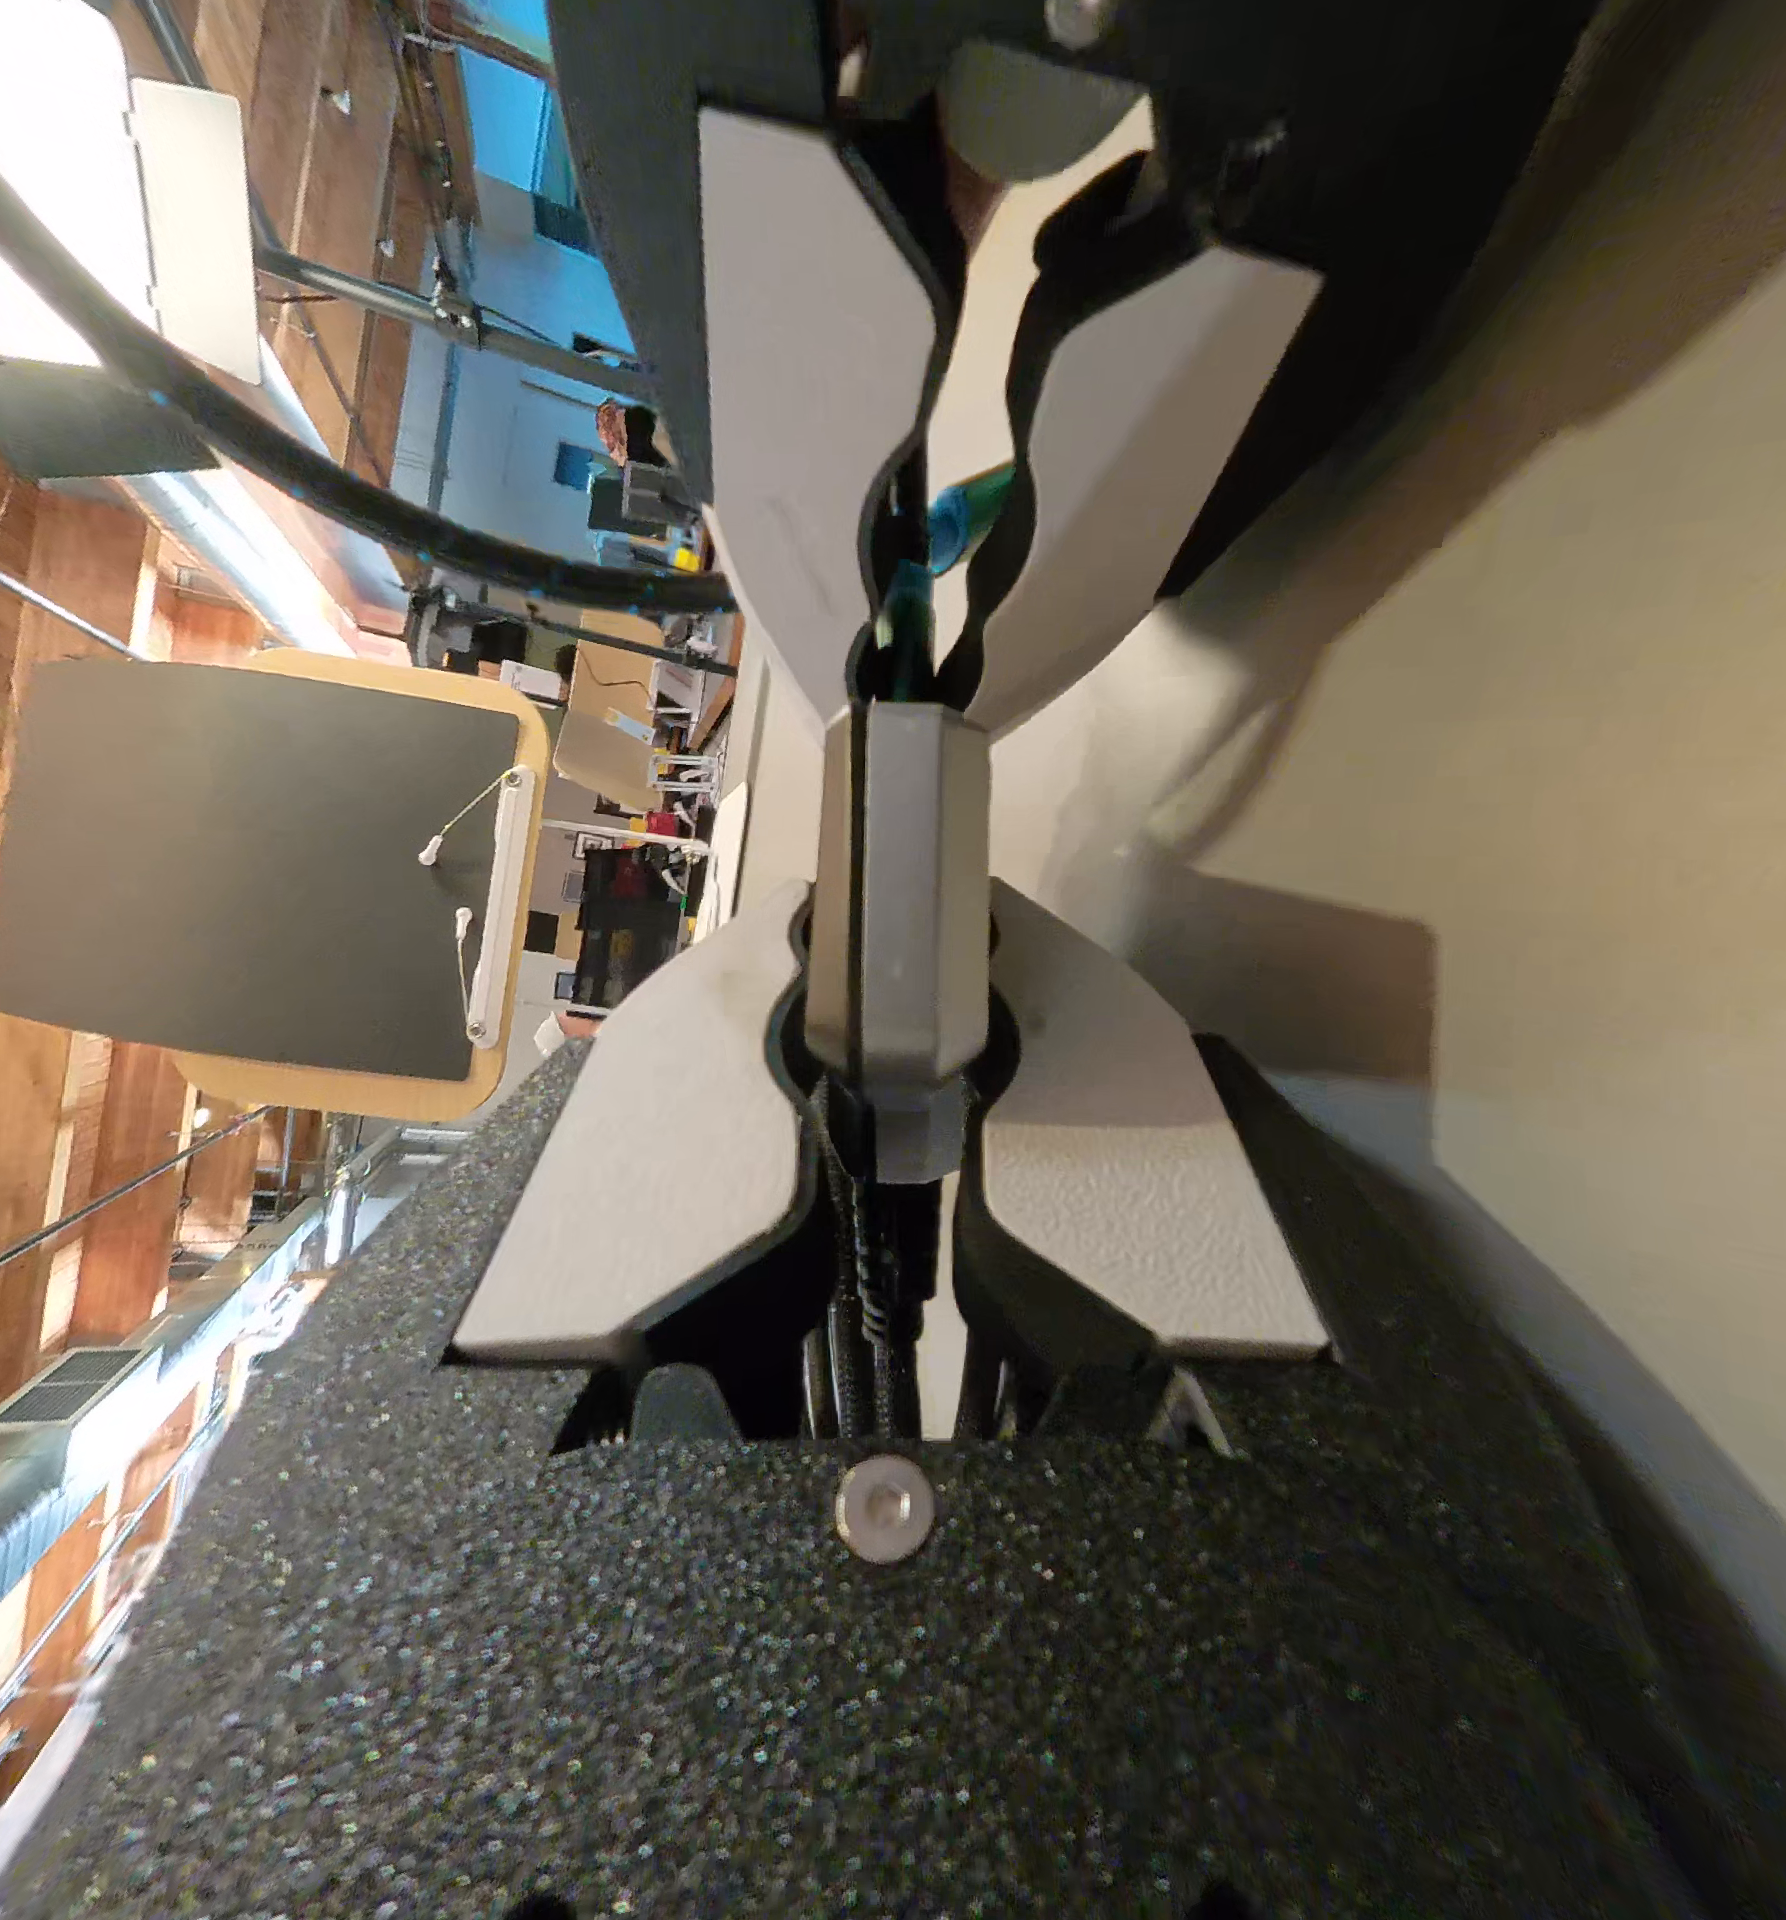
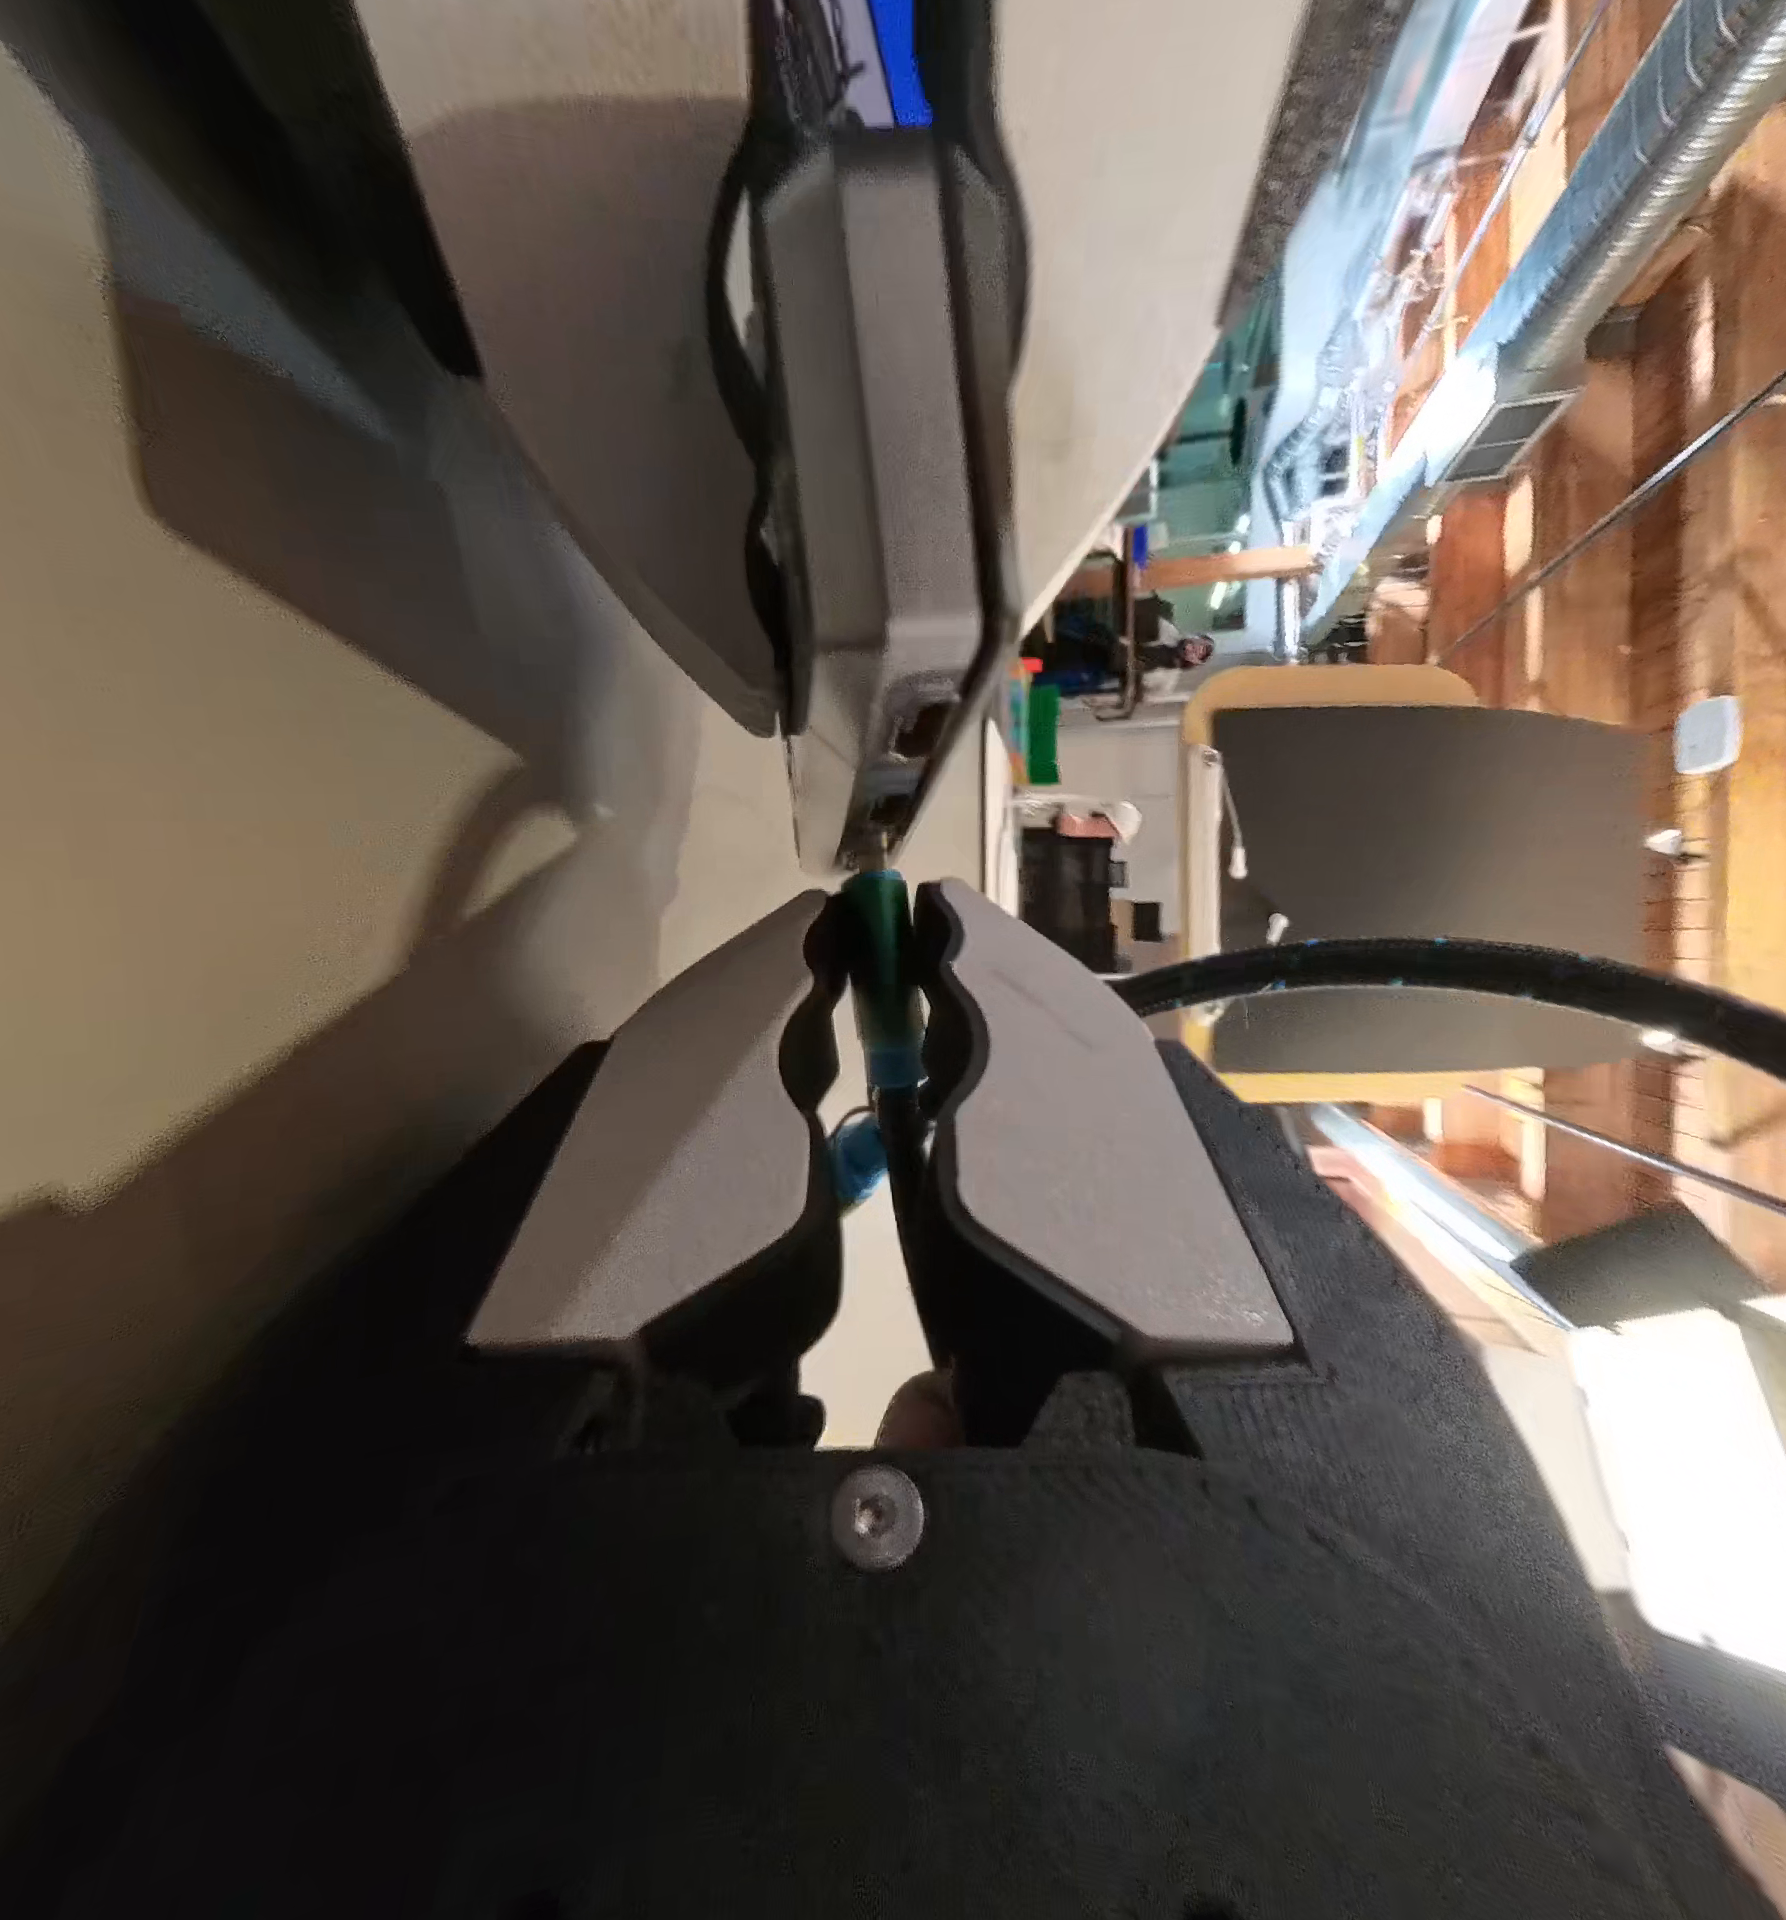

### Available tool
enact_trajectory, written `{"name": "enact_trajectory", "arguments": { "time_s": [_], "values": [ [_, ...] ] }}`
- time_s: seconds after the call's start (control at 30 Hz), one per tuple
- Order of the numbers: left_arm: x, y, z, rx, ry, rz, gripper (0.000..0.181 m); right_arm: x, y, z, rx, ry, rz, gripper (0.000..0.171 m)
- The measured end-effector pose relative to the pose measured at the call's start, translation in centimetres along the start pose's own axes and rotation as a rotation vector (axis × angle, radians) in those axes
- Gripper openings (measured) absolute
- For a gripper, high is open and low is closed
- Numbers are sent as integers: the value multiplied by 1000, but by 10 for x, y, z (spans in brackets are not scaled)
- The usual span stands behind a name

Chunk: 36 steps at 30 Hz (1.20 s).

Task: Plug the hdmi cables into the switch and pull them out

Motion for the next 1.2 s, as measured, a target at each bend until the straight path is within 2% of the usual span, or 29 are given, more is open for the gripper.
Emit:
{"name": "enact_trajectory", "arguments": {
  "time_s": [0.17,0.3,0.4,0.53,0.73,0.83,1.0,1.2],
  "values": [
    [0,-4,-1,1,16,-37,26,-8,6,-1,59,-68,-50,13],
    [3,0,3,-13,-21,38,23,-3,-2,0,-67,90,50,13],
    [3,2,4,-34,-20,46,23,-3,-4,2,-137,143,89,14],
    [3,0,2,-31,6,24,24,-8,1,-1,-7,46,28,14],
    [3,1,-1,-34,36,17,24,-8,0,4,-48,40,48,13],
    [1,-1,1,-48,-1,-49,24,-10,1,0,16,31,26,13],
    [5,6,3,-92,-35,-22,47,-12,3,-6,82,45,10,13],
    [6,1,3,-51,-72,-23,51,-14,-3,-6,61,71,-34,13]
  ]
}}
Point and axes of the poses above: each gripper's, where its closed fingertips meet, x out along the fingers, y out of its underside, z = x × y across the jaws, the point moved 8 cm from there along -x, back along the fingers, and after that the axes turned 14 degrees about x, right-handed, at the moved point
